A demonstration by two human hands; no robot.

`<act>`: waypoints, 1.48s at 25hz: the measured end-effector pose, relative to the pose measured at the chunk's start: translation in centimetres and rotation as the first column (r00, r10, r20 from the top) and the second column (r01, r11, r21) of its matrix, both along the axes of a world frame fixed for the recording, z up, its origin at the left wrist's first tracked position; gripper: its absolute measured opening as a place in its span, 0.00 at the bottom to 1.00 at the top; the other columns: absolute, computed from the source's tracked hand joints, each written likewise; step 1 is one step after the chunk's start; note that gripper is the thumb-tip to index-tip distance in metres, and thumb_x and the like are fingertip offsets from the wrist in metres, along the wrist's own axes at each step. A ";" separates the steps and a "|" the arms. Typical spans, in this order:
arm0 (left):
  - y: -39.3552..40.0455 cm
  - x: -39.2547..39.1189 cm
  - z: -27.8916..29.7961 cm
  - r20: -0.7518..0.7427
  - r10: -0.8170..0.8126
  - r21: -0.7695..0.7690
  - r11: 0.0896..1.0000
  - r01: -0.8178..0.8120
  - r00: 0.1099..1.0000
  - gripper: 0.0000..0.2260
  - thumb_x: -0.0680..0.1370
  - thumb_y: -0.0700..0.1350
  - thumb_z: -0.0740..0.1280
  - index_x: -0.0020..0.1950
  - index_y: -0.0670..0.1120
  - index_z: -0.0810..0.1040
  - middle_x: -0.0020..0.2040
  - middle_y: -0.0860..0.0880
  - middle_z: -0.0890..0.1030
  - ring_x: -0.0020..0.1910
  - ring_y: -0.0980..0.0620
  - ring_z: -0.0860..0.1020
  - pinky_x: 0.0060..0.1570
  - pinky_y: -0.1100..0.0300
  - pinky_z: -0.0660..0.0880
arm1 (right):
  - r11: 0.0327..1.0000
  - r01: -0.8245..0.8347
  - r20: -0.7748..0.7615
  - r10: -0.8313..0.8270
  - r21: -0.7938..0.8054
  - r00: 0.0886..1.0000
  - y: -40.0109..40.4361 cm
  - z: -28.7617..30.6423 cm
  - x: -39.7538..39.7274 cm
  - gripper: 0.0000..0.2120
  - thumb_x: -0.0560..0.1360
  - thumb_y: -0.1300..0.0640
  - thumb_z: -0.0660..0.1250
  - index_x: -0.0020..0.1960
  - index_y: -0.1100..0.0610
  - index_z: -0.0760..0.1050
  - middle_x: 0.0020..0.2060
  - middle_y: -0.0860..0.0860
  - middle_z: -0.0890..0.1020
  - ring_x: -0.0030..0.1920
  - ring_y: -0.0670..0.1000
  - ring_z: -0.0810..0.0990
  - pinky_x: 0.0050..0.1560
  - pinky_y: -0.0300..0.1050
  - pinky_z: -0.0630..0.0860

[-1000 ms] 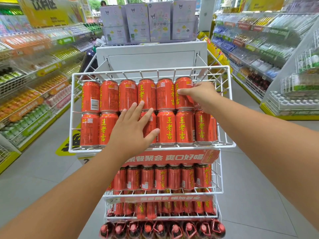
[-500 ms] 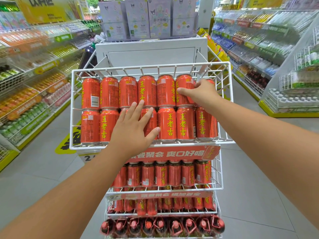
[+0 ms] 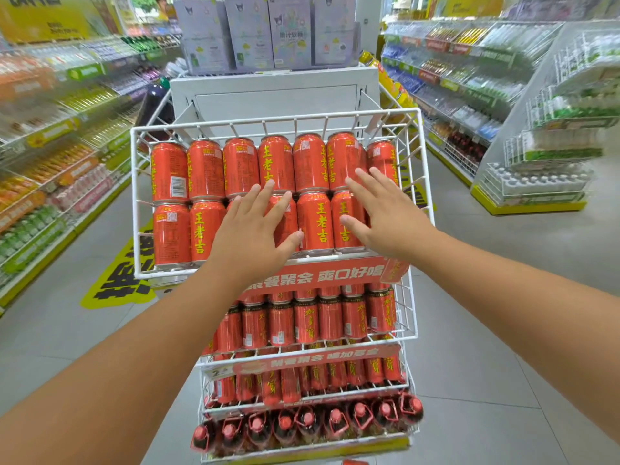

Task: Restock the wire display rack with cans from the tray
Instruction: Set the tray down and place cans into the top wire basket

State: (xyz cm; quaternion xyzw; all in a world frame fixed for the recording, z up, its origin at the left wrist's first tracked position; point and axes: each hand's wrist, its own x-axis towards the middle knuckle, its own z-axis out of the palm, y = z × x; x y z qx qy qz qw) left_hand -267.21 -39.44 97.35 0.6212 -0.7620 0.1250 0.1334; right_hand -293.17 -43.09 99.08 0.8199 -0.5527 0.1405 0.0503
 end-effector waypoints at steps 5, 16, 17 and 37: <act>1.3 0.0 -1.0 -0.018 -0.052 -0.008 0.999 0.052 0.998 0.34 0.80 0.68 0.51 0.84 0.56 0.55 0.85 0.48 0.50 0.84 0.46 0.48 0.82 0.43 0.49 | 1.000 -0.006 -0.007 0.006 -0.006 1.000 4.2 -0.6 -0.1 0.36 0.83 0.35 0.55 0.85 0.50 0.51 0.85 0.50 0.49 0.84 0.52 0.44 0.83 0.52 0.46; 9.3 -4.3 -6.8 -0.037 -0.095 0.030 0.995 0.097 0.995 0.34 0.81 0.66 0.55 0.84 0.53 0.59 0.85 0.46 0.56 0.83 0.45 0.54 0.81 0.44 0.53 | 0.995 -0.095 0.054 0.095 -0.014 0.994 11.5 -6.9 -3.8 0.36 0.82 0.38 0.58 0.84 0.52 0.55 0.84 0.50 0.54 0.84 0.52 0.47 0.82 0.54 0.54; 10.3 -4.9 -7.8 -0.038 -0.076 0.044 0.996 0.077 0.996 0.34 0.81 0.66 0.56 0.84 0.53 0.59 0.85 0.46 0.56 0.83 0.45 0.54 0.81 0.44 0.53 | 0.992 -0.124 0.053 0.125 -0.031 0.991 12.2 -8.0 -4.6 0.35 0.82 0.39 0.59 0.84 0.54 0.56 0.84 0.51 0.56 0.84 0.53 0.49 0.82 0.54 0.55; 29.1 -7.3 -55.1 -0.276 0.200 0.376 0.923 -0.086 0.940 0.35 0.79 0.66 0.59 0.83 0.52 0.62 0.84 0.49 0.58 0.83 0.48 0.56 0.77 0.48 0.63 | 0.915 -0.239 0.162 0.195 0.326 0.967 24.7 -53.2 -6.8 0.37 0.81 0.40 0.63 0.84 0.53 0.54 0.83 0.46 0.56 0.84 0.48 0.49 0.81 0.46 0.51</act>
